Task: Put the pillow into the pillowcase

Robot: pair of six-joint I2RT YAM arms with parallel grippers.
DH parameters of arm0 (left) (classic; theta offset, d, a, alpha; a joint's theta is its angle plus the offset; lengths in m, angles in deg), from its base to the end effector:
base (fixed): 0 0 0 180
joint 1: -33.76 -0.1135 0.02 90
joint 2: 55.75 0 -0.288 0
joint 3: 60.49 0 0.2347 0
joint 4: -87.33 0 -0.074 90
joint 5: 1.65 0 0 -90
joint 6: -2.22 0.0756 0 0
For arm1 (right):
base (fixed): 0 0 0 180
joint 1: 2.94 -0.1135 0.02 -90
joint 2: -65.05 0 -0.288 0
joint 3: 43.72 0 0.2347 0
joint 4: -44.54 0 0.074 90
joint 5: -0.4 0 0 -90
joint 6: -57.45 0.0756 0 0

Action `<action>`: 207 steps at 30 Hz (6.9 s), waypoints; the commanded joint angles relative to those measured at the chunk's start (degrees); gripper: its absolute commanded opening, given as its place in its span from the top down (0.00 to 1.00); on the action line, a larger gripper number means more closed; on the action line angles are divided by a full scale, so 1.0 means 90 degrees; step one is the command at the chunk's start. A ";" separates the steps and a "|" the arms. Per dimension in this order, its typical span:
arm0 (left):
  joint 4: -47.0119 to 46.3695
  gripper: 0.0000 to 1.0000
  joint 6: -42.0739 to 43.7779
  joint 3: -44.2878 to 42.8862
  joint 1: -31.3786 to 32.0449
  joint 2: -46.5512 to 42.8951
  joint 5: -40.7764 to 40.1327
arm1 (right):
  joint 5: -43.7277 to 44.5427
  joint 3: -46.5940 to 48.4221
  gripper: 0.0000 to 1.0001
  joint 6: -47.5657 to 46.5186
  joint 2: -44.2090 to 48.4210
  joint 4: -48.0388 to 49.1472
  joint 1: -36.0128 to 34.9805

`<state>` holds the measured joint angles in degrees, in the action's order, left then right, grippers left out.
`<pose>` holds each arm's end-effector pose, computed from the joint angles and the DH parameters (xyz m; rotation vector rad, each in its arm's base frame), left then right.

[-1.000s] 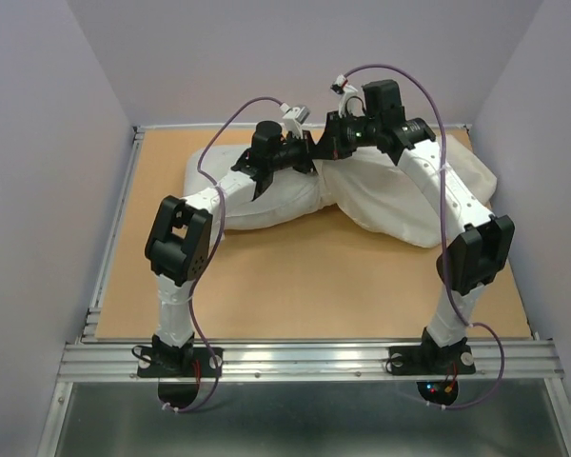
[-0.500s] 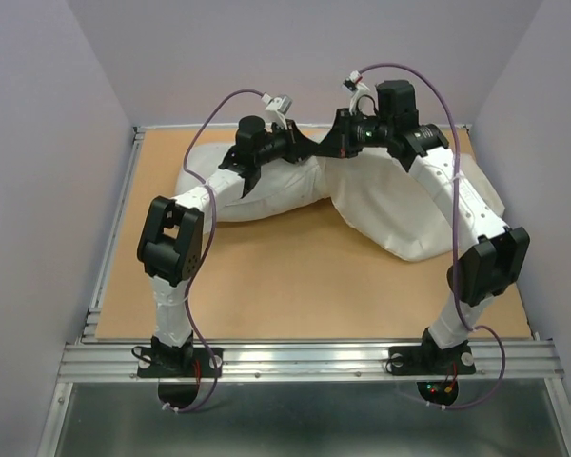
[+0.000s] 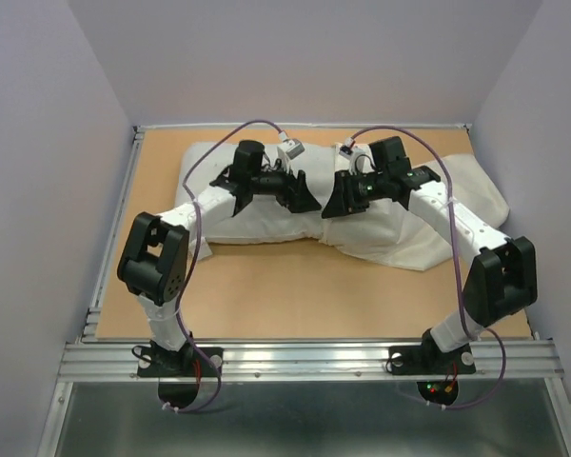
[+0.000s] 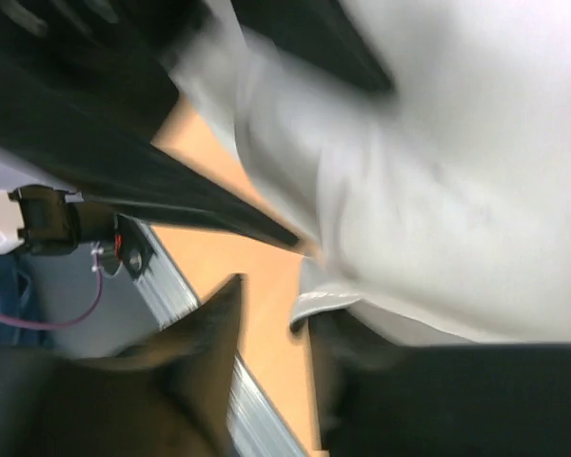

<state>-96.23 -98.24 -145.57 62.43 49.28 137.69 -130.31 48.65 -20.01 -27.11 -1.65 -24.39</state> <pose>0.3529 -0.2583 0.2768 0.9154 1.7165 -1.2572 0.3141 0.1764 0.3077 -0.5400 2.3419 1.1241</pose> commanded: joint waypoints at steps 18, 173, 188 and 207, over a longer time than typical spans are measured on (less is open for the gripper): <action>0.5333 0.01 0.4326 -0.7319 -0.2013 0.3043 -0.0160 | 0.3984 0.4419 0.22 -0.1080 -0.2678 -0.0664 0.0235; -0.0088 1.00 0.0059 -0.2642 -0.1720 0.1230 -0.0336 | 0.6037 0.5024 0.52 -0.1725 -0.2572 -0.2773 -0.0780; -0.0078 1.00 0.0039 -0.2643 -0.1720 0.1259 -0.0307 | 0.5275 0.5035 0.56 -0.1588 -0.2377 -0.2744 -0.0790; -0.0234 1.00 -0.0136 -0.2604 -0.1720 0.1240 -0.0209 | 0.3461 0.5912 0.99 -0.1179 -0.3040 -0.2735 -0.0780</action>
<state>-93.54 -98.20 -166.83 46.19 62.57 132.91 -87.80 94.29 -33.36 -54.06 -27.66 -31.52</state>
